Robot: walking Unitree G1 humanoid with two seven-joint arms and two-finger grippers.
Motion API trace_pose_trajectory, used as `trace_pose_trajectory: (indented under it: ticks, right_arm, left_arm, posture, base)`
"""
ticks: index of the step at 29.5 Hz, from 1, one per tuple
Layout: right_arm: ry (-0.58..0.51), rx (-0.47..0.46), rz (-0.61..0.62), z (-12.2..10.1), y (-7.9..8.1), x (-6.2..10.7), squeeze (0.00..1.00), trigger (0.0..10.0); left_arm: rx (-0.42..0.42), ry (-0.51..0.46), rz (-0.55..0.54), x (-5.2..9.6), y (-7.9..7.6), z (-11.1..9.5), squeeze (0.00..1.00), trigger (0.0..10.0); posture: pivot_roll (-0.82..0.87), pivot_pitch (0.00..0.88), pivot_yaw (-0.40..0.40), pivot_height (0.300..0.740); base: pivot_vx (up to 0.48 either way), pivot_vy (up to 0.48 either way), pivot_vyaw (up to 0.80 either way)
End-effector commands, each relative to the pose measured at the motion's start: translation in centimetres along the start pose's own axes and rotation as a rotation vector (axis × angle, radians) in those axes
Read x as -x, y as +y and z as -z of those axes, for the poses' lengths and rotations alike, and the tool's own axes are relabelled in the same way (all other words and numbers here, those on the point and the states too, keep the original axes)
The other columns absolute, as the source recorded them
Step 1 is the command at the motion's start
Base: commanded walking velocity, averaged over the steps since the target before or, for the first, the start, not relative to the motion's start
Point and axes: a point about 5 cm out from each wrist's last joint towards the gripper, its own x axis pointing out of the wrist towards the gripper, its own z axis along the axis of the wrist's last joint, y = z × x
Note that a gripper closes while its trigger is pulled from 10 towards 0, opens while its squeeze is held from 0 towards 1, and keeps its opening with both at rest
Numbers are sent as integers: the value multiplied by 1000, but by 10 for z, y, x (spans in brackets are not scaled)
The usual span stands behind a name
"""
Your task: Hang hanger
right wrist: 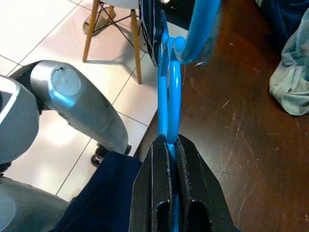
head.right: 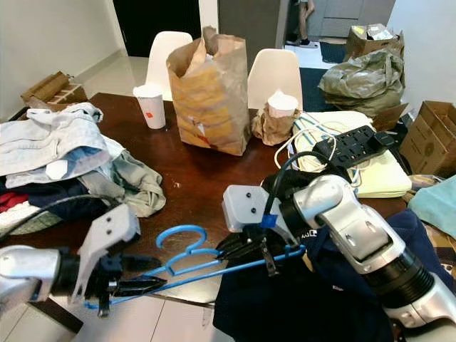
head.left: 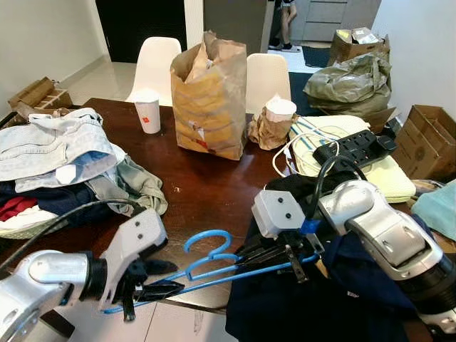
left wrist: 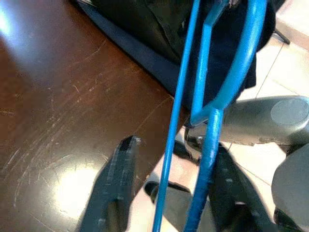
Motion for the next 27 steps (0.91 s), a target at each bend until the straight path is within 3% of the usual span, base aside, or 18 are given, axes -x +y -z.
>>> trace_pose_trajectory:
  ticks: [1,6,7,8,10,12,14,15,16,17,18,19,20,22,23,24,26,27]
  right_arm:
    - [-18,22,20,-3,-2,2,0,0]
    - [-90,19,117,-8,-14,6,0,0]
    - [-128,10,187,-9,-22,8,0,0]
    - [-128,10,187,-9,-22,8,0,0]
    - [-161,5,236,-10,-27,9,0,0]
    - [-161,5,236,-10,-27,9,0,0]
    - [-285,-48,371,-17,-44,12,0,0]
    - [-285,-48,371,-17,-44,12,0,0]
    - [-346,-81,439,-20,-52,13,0,0]
    - [-407,-128,511,-23,-61,15,0,0]
    - [-478,-213,605,-24,-71,15,0,0]
    - [-478,-213,605,-24,-71,15,0,0]
    - [-520,-274,661,-24,-77,14,0,2863]
    - [-520,-274,661,-24,-77,14,0,2863]
    - [-577,-382,732,-21,-84,11,0,10000]
    - [-577,-382,732,-21,-84,11,0,10000]
    - [-626,-541,823,-13,-89,-2,0,10000]
    - [-626,-541,823,-13,-89,-2,0,10000]
  left_arm:
    - [0,-51,-7,5,3,-8,1000,10000]
    - [-11,-218,-92,30,11,-31,1000,10000]
    - [-32,-335,-176,53,17,-48,1000,10000]
    - [-32,-335,-176,53,17,-48,1000,10000]
    - [-57,-415,-258,72,21,-59,1000,10000]
    - [-57,-415,-258,72,21,-59,1000,10000]
    - [-69,-537,-498,101,33,-71,1000,10000]
    - [-69,-537,-498,101,33,-71,1000,10000]
    - [-51,-581,-607,111,39,-72,1000,10000]
    - [-27,-612,-713,117,44,-70,780,10000]
    - [22,-653,-849,120,50,-63,0,10000]
    - [22,-653,-849,120,50,-63,0,10000]
    - [58,-678,-936,122,53,-57,0,10000]
    - [58,-678,-936,122,53,-57,0,10000]
    - [117,-648,-1064,118,56,-40,0,10000]
    - [117,-648,-1064,118,56,-40,0,10000]
    - [207,-549,-1233,96,52,-10,0,10000]
    - [207,-549,-1233,96,52,-10,0,10000]
  posture:
    - [16,49,18,740]
    - [15,53,17,740]
    - [18,54,15,740]
    - [18,54,15,740]
    - [29,57,9,740]
    - [29,57,9,740]
    - [44,62,3,740]
    - [44,62,3,740]
    - [46,62,1,740]
    - [52,63,-4,740]
    - [54,67,-7,740]
    - [54,67,-7,740]
    - [54,67,-7,740]
    - [54,67,-7,740]
    - [57,66,-12,740]
    - [57,66,-12,740]
    - [61,69,-18,740]
    - [61,69,-18,740]
  base:
    - [0,0,0]
    - [0,0,0]
    - [0,0,0]
    - [0,0,0]
    - [0,0,0]
    - [0,0,0]
    - [0,0,0]
    - [0,0,0]
    - [0,0,0]
    - [0,0,0]
    - [0,0,0]
    - [0,0,0]
    - [0,0,0]
    - [0,0,0]
    - [0,0,0]
    - [0,0,0]
    - [0,0,0]
    - [0,0,0]
